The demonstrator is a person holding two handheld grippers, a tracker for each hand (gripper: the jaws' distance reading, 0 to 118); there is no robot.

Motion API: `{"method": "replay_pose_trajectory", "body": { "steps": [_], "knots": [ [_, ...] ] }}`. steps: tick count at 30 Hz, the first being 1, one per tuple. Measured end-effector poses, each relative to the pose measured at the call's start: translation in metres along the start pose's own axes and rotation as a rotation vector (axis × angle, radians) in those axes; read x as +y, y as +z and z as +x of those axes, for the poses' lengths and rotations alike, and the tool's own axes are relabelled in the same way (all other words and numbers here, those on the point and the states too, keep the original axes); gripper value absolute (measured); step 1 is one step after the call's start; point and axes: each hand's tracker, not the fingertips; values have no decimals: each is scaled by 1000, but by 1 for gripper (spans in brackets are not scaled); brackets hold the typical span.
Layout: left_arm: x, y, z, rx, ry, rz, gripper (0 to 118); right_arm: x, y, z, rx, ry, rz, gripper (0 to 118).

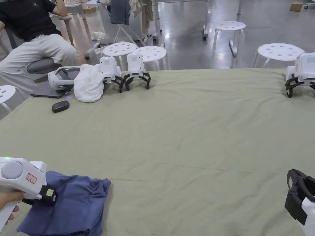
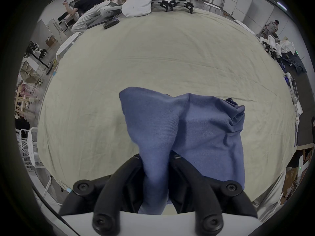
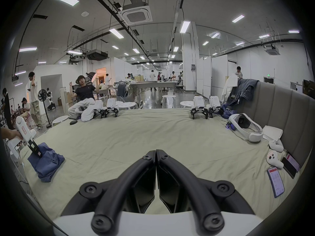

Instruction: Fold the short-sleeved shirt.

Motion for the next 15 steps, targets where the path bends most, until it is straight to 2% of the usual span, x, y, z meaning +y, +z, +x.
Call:
{"method": "replay_pose_trajectory", "body": {
  "steps": [1, 3, 4, 8, 12, 15],
  "knots": [
    [-1, 2, 2, 17, -10, 10, 47, 0, 1, 2, 2, -4, 2, 5],
    [-1, 7, 2, 55, -13, 24, 83, 2, 3, 3, 3, -6, 7, 5],
    [-1, 12, 1, 80, -14, 37, 92, 3, 5, 4, 3, -7, 10, 5],
    [-1, 33, -1, 98, -5, 112, 94, 7, 12, 7, 6, -13, 27, 5],
    [0, 62, -1, 34, 49, 160, 94, 12, 17, 10, 10, -23, 47, 5],
    [-2, 89, 10, 33, 53, 279, 94, 18, 20, 13, 11, -28, 68, 5]
  ]
}}
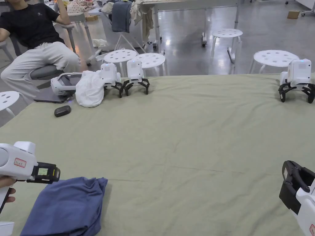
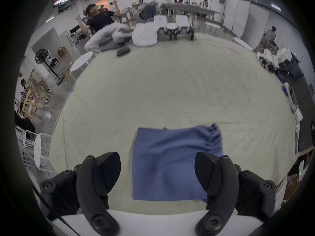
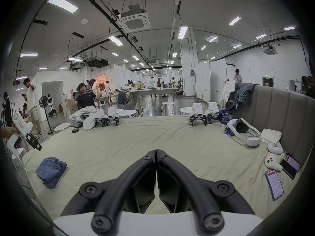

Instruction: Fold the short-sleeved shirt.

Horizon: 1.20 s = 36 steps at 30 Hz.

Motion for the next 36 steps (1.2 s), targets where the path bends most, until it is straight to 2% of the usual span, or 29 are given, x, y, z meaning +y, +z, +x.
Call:
{"method": "replay_pose_trajectory", "body": {
  "steps": [12, 14, 17, 18, 21, 23, 24, 25, 29, 36],
  "knots": [
    [3, 106, 90, -43, -45, 512, 94, 35, 9, 9, -1, 16, 110, 5],
    [-1, 114, 105, -72, -16, 597, 93, 40, 10, 10, -5, 24, 124, 5],
    [-10, 123, 134, -42, -18, 721, 80, 45, 12, 14, -15, 28, 150, 5],
    [-14, 125, 142, -57, 11, 750, 69, 46, 11, 15, -19, 29, 159, 5],
    [-24, 127, 163, -104, 69, 862, 48, 48, 12, 18, -30, 34, 177, 5],
    [-32, 127, 179, -67, 51, 917, 36, 48, 12, 20, -35, 33, 189, 5],
    [-37, 126, 187, -71, 33, 951, 23, 48, 13, 21, -39, 34, 192, 5],
    [-39, 121, 191, -64, 19, 974, 16, 48, 13, 21, -42, 35, 198, 5],
    [-52, 115, 218, -88, -3, 1014, 3, 46, 13, 24, -56, 31, 218, 5],
    [-76, 95, 265, -93, -60, 1099, 0, 35, 10, 22, -95, 56, 266, 5]
  ]
}}
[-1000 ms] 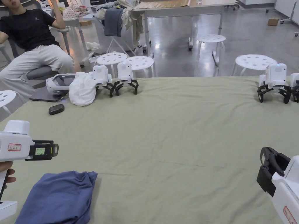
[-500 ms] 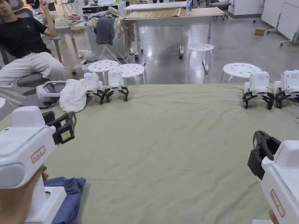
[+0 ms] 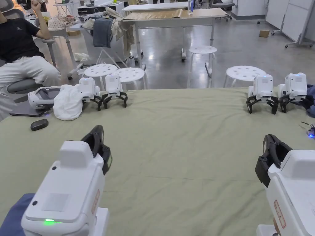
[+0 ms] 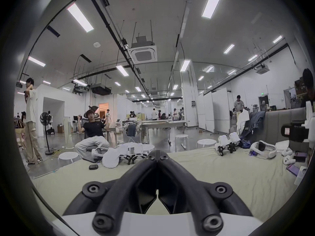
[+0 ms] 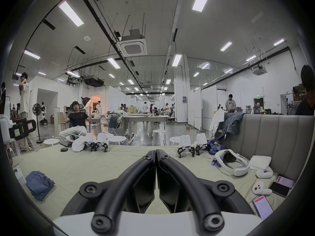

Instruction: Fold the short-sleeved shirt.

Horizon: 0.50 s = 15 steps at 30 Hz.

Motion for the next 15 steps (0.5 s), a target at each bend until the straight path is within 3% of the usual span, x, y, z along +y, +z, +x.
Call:
{"method": "replay_pose_trajectory", "body": {
  "steps": [15],
  "knots": [
    [-24, 0, 50, -8, -34, 40, 0, -13, 3, -1, -30, 27, 11, 4]
  ]
}}
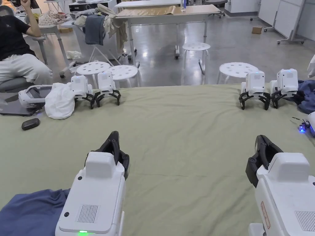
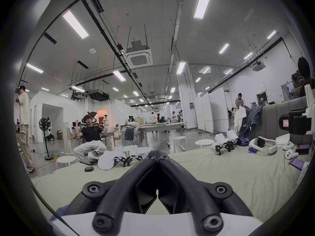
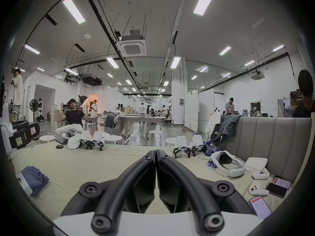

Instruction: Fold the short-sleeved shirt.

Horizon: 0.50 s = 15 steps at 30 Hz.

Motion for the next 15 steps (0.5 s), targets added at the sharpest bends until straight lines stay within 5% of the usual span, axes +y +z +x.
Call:
{"method": "replay_pose_trajectory", "body": {
  "steps": [15],
  "knots": [
    [-4, -5, 2, -10, -13, -28, 0, 1, 0, 1, 3, 3, 4, 4]
  ]
}}
